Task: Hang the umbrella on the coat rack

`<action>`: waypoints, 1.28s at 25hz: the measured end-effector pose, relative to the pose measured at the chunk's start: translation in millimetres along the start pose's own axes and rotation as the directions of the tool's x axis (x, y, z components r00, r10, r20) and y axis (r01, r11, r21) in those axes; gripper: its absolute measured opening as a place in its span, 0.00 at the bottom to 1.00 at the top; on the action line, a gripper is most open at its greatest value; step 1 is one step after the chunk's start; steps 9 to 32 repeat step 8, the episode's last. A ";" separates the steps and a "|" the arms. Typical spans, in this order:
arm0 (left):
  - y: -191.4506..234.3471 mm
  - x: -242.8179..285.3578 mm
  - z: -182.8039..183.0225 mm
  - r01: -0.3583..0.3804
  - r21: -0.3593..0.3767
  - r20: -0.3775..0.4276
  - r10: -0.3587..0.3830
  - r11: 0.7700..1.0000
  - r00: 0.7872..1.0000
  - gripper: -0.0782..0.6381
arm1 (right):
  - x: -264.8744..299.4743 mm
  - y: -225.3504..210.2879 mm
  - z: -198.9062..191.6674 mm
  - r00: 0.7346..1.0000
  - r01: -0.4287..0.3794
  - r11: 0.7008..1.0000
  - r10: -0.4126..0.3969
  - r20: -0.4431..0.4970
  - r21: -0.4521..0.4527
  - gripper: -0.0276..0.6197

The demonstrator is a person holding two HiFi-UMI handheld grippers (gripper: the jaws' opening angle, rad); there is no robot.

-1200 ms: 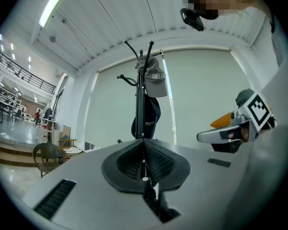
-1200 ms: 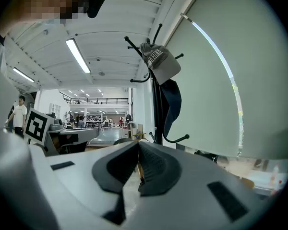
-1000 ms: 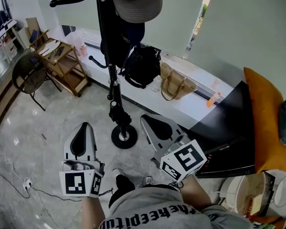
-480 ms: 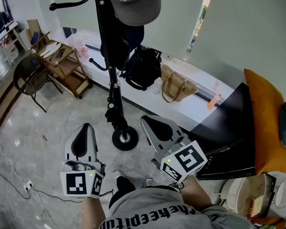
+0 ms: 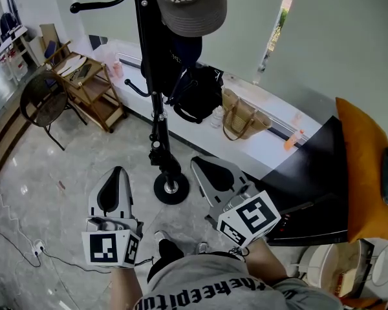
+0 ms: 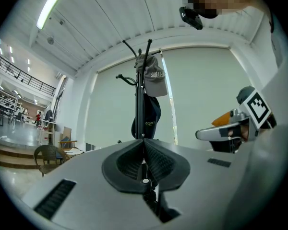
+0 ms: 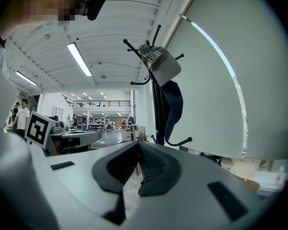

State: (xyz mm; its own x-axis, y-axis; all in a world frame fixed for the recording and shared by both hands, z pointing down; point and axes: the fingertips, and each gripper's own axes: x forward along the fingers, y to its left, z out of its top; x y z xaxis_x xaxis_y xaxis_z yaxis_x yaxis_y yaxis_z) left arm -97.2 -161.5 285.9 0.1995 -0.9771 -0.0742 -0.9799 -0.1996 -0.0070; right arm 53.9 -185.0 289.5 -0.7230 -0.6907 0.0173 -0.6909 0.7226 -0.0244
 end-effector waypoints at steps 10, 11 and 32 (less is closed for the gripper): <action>-0.7 5.5 -1.2 0.006 0.003 -0.003 -0.006 1.000 1.000 0.13 | 4.0 -3.1 0.3 1.000 -0.003 1.000 0.003 0.002 -0.001 0.06; -0.7 5.5 -1.2 0.006 0.003 -0.003 -0.006 1.000 1.000 0.13 | 4.0 -3.1 0.3 1.000 -0.003 1.000 0.003 0.002 -0.001 0.06; -0.7 5.5 -1.2 0.006 0.003 -0.003 -0.006 1.000 1.000 0.13 | 4.0 -3.1 0.3 1.000 -0.003 1.000 0.003 0.002 -0.001 0.06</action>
